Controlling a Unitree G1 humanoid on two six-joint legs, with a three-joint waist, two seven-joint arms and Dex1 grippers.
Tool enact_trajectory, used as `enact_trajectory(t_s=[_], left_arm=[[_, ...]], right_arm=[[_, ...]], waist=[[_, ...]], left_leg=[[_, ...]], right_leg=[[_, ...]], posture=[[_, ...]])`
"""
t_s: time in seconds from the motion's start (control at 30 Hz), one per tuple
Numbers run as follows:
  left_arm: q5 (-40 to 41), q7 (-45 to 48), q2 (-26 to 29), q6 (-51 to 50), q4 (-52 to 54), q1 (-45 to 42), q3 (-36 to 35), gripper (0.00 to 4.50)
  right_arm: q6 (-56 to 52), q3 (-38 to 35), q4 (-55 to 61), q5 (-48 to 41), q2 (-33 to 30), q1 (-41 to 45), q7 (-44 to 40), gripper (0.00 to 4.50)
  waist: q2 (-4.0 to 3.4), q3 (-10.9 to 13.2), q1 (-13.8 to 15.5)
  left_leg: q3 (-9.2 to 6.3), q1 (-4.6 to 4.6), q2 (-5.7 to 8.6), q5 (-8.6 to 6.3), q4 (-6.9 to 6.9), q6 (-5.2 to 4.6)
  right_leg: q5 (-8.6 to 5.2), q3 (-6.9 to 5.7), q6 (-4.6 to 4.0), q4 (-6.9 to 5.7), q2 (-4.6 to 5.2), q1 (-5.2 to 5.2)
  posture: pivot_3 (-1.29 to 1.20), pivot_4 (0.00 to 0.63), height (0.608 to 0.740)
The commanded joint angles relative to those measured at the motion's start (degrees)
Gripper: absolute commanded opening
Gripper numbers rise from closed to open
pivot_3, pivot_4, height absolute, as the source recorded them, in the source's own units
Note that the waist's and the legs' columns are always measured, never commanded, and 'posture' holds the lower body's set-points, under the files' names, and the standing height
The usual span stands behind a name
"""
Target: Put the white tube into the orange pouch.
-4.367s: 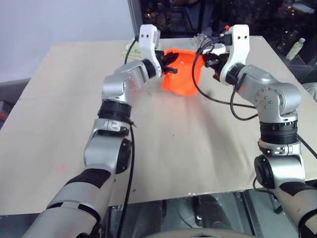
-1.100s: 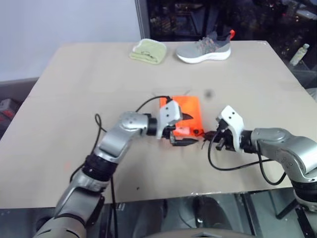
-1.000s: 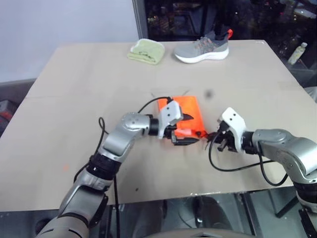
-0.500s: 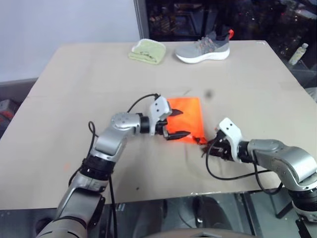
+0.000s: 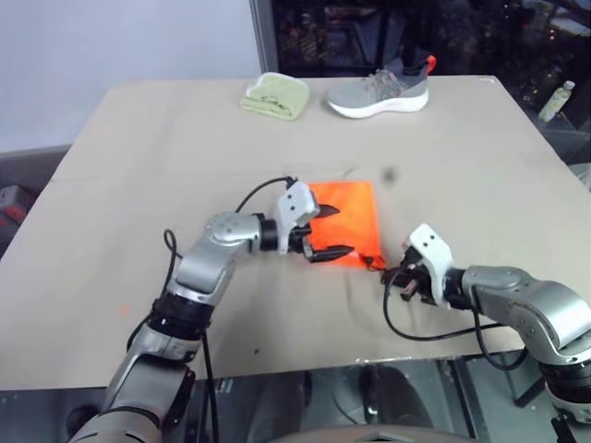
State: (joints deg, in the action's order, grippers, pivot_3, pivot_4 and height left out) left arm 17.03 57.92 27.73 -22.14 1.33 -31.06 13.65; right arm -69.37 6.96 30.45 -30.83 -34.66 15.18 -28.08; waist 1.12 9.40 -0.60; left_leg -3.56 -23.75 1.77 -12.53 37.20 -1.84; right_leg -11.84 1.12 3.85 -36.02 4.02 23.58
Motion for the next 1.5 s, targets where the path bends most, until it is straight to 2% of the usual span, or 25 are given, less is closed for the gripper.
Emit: enact_trajectory(t_s=[0.03,0.2,0.37,0.53,0.73,0.77,0.8,0.93,1.03,1.07,1.33,1.37,1.5], left_arm=[[0.54,1.52,0.3,1.53,2.69,0.22,-0.44,4.5],[-0.38,3.7,-0.52,3.38,2.32,-0.72,1.35,4.5],[-1.17,4.02,-3.48,5.43,-0.53,-3.06,2.9,4.5],[1.1,1.26,-11.69,2.27,-3.98,-8.79,1.92,4.5],[1.32,1.74,-14.26,0.19,-4.73,-10.37,2.89,4.5],[1.08,1.81,-14.46,0.17,-5.0,-10.53,3.16,3.98],[0.72,2.15,-14.38,0.45,-5.04,-10.48,3.52,3.72],[-0.5,2.84,-13.3,1.17,-5.36,-9.66,4.26,1.99],[-1.48,3.08,-12.86,2.03,-6.37,-9.54,5.08,0.66],[-2.34,3.03,-12.75,2.84,-7.06,-9.41,5.6,0.09],[-3.05,2.88,-13.7,2.58,-8.98,-8.47,5.7,0.09],[-2.58,3.17,-13.77,1.85,-8.92,-8.53,5.5,0.62],[-3.78,1.03,-14.53,2.93,-9.93,-9.23,4.91,2.18]], right_arm=[[-3.86,-5.29,3.89,-2.36,-2.73,3.51,-0.48,0.03],[-12.46,-11.69,8.17,-8.86,-5.65,12.8,-2.45,0.03],[-17.01,-12.6,8.32,-11.49,-8.96,20.13,-3.32,0.03],[-16.65,-10.45,7.59,-11.4,-11.82,23.14,-3.62,0.03],[-17.28,-10.67,8.13,-12.57,-13.19,24.53,-4.15,0.03],[-17.5,-10.83,8.31,-12.82,-13.27,24.7,-4.18,0.0],[-17.66,-10.96,8.44,-12.98,-13.3,24.77,-4.1,0.0],[-17.88,-11.43,8.5,-13.06,-13.49,24.95,-3.78,0.0],[-17.89,-11.66,8.46,-13.15,-13.49,25.03,-3.78,0.0],[-17.82,-11.74,8.4,-13.13,-13.43,25.09,-3.75,0.0],[-17.39,-11.79,7.79,-12.88,-13.42,25.71,-3.7,0.0],[-17.32,-11.77,7.74,-12.85,-13.49,25.72,-3.72,0.0],[-17.16,-11.78,7.58,-12.74,-13.54,25.85,-3.72,0.0]], waist=[[0.0,0.0,0.01],[-0.03,0.02,-0.11],[-0.03,0.02,0.22],[-0.02,0.02,0.87],[-0.04,0.02,0.11],[-0.04,0.02,-0.01],[-0.04,0.02,-0.05],[-0.03,0.02,0.0],[-0.03,0.02,0.01],[-0.03,0.02,0.01],[-0.03,0.02,0.06],[-0.03,0.02,0.05],[-0.03,0.02,0.05]], left_leg=[[0.0,0.0,0.01,0.0,0.0,0.0],[0.01,0.0,-0.02,0.0,0.0,0.0],[-0.05,-0.08,-0.01,0.0,-0.04,-0.01],[-0.01,-0.1,0.05,-0.03,0.06,-0.05],[0.01,-0.08,-0.01,-0.03,0.0,-0.05],[0.01,-0.08,-0.01,-0.03,-0.01,-0.05],[0.01,-0.08,-0.01,-0.03,-0.01,-0.05],[0.02,-0.08,0.01,-0.03,0.01,-0.06],[0.02,-0.08,0.01,-0.03,0.02,-0.06],[0.01,-0.08,0.01,-0.03,0.02,-0.06],[0.0,-0.09,0.0,-0.03,0.01,-0.06],[0.01,-0.09,0.0,-0.03,0.01,-0.05],[0.0,-0.09,0.0,-0.03,0.01,-0.05]], right_leg=[[0.0,0.0,0.0,0.0,0.0,0.0],[0.0,0.01,0.0,0.01,-0.01,0.01],[0.0,-0.09,-0.01,0.06,0.02,0.01],[0.01,-0.07,0.01,0.09,0.07,-0.02],[0.01,-0.05,0.01,0.05,0.0,0.02],[0.01,-0.05,0.01,0.05,0.0,0.03],[0.01,-0.05,0.01,0.05,0.01,0.03],[0.01,-0.03,0.01,0.06,0.03,0.02],[0.01,-0.03,0.01,0.06,0.03,0.02],[0.01,-0.03,0.01,0.06,0.02,0.02],[0.01,-0.03,0.01,0.07,0.03,0.02],[0.01,-0.03,0.01,0.07,0.03,0.02],[0.01,-0.03,0.01,0.07,0.03,0.02]], posture=[[0.0,0.15,0.74],[0.0,0.15,0.74],[0.0,0.15,0.74],[0.0,0.15,0.74],[0.0,0.15,0.74],[0.0,0.15,0.74],[0.0,0.15,0.74],[0.0,0.15,0.74],[0.0,0.15,0.74],[0.0,0.15,0.74],[0.0,0.15,0.74],[0.0,0.15,0.74],[0.0,0.15,0.74]])
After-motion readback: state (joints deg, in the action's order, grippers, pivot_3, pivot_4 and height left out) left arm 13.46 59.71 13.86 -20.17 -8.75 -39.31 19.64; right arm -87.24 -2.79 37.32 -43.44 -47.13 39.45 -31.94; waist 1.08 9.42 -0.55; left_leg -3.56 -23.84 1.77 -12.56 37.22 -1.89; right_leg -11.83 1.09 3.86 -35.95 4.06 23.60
